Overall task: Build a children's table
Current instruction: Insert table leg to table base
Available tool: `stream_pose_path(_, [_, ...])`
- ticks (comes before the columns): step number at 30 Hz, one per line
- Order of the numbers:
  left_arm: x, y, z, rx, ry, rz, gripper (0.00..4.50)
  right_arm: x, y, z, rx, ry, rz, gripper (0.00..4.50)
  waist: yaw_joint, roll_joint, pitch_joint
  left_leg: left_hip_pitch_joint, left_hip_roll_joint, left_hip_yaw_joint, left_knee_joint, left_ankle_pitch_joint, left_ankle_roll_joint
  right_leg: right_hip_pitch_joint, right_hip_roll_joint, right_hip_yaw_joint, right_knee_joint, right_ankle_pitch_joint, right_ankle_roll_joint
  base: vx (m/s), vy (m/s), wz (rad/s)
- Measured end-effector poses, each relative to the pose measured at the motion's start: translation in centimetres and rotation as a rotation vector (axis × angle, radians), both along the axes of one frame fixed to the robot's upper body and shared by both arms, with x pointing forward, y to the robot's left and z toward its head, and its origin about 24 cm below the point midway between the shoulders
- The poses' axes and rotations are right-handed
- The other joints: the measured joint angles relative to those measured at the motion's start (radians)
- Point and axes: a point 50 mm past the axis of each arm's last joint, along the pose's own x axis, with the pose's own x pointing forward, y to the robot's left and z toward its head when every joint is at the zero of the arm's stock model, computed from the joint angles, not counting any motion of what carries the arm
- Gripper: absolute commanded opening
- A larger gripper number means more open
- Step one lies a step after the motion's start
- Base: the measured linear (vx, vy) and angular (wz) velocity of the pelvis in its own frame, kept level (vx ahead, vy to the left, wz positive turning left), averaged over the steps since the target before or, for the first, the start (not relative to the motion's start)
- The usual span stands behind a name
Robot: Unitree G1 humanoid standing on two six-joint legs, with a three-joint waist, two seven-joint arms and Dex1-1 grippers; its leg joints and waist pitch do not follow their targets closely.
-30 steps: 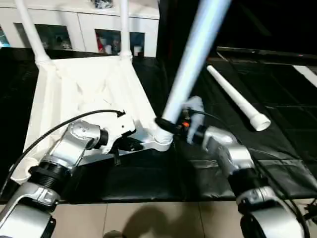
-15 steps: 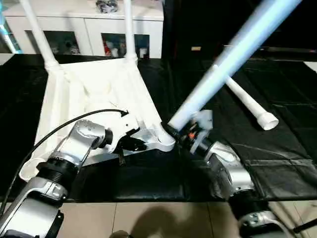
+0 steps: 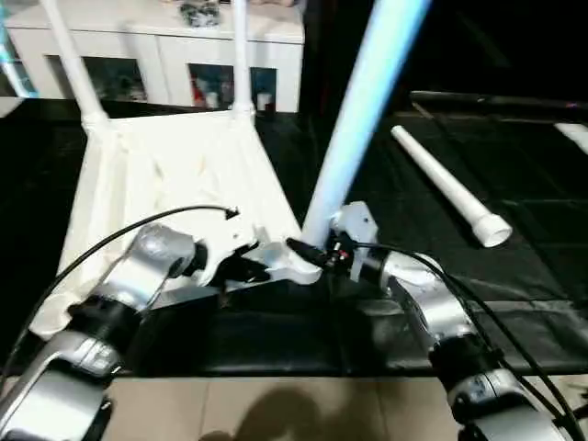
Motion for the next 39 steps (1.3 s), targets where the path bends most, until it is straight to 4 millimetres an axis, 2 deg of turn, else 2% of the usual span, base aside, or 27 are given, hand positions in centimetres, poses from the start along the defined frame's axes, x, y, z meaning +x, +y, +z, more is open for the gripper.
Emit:
stream_pose_path(7, [-0.4, 0.6, 0.3, 0.057, -0.017, -0.089, 0.00, -0.3, 0.3, 0.1, -0.012, 0.009, 0.101, 1.91, -0.007, -0.009, -0.005, 0.001, 0.000, 0.000, -0.006, 0.000, 0.000, 0.000, 0.000, 0.000, 0.000, -0.004, 0.001, 0.000, 0.000, 0.00])
stream_pose_path(13, [-0.8, 0.6, 0.6, 0.091, -0.016, -0.167, 0.00, -0.9, 0.3, 0.2, -0.033, 0.003, 0.196, 1.91, -0.008, -0.010, -0.002, 0.002, 0.000, 0.000, -0.010, 0.000, 0.000, 0.000, 0.000, 0.001, -0.001, -0.007, 0.003, 0.000, 0.000, 0.00])
stream_pose_path(16, [-1.1, 0.4, 0.5, 0.107, -0.007, -0.223, 0.00, -1.4, 0.3, 0.2, -0.037, -0.001, 0.245, 1.91, -0.008, -0.015, -0.001, 0.006, -0.001, -0.001, -0.012, -0.001, -0.001, 0.001, 0.000, 0.001, -0.002, -0.012, 0.003, 0.000, 0.000, 0.00])
stream_pose_path(19, [-1.1, 0.4, 0.6, 0.118, -0.005, -0.244, 0.00, -1.8, 0.3, 0.0, -0.034, 0.003, 0.266, 1.91, -0.009, -0.016, 0.001, 0.015, -0.001, -0.005, -0.013, -0.006, -0.002, 0.005, 0.000, 0.002, -0.004, -0.017, 0.006, 0.000, 0.000, 0.00])
stream_pose_path(28, [-0.9, 0.4, 0.8, 0.130, 0.009, -0.267, 0.00, -1.9, 0.3, 0.1, -0.031, 0.002, 0.290, 1.91, -0.010, -0.014, 0.002, 0.017, -0.003, -0.007, -0.021, -0.007, -0.002, 0.007, 0.000, 0.002, -0.011, -0.018, 0.006, 0.000, 0.000, 0.00])
stream_pose_path(33, [-0.6, 0.7, 0.5, 0.094, 0.037, -0.147, 0.00, -1.1, 2.0, -0.1, 0.016, 0.025, 0.168, 1.91, -0.015, -0.011, 0.004, 0.019, -0.003, -0.007, -0.028, -0.007, -0.002, 0.005, 0.001, 0.001, -0.012, -0.019, 0.005, 0.000, 0.000, 0.00])
stream_pose_path(35, [-0.6, 0.7, 0.6, 0.081, 0.020, -0.080, 0.00, -0.3, 2.9, -0.1, 0.024, 0.039, 0.094, 1.91, -0.019, -0.009, 0.011, 0.019, -0.003, -0.009, -0.029, -0.007, -0.002, 0.003, 0.001, 0.000, -0.015, -0.019, 0.005, -0.058, -0.002, -0.04])
stream_pose_path(37, [-0.9, 0.7, 0.7, 0.062, -0.005, 0.018, 0.00, 0.9, 4.0, 0.1, 0.031, 0.074, -0.031, 1.91, -0.036, -0.009, 0.023, 0.017, -0.004, -0.012, -0.030, -0.007, -0.002, 0.001, 0.001, -0.004, -0.021, -0.020, 0.003, -0.074, 0.010, -0.08])
stream_pose_path(39, [-1.0, 0.6, 0.8, 0.045, -0.012, 0.110, 0.00, 1.7, 4.4, 0.3, 0.039, 0.089, -0.123, 1.91, -0.053, -0.004, 0.030, 0.014, -0.003, -0.019, -0.033, -0.007, -0.002, 0.003, -0.001, -0.016, -0.037, -0.023, -0.003, -0.082, 0.033, -0.14])
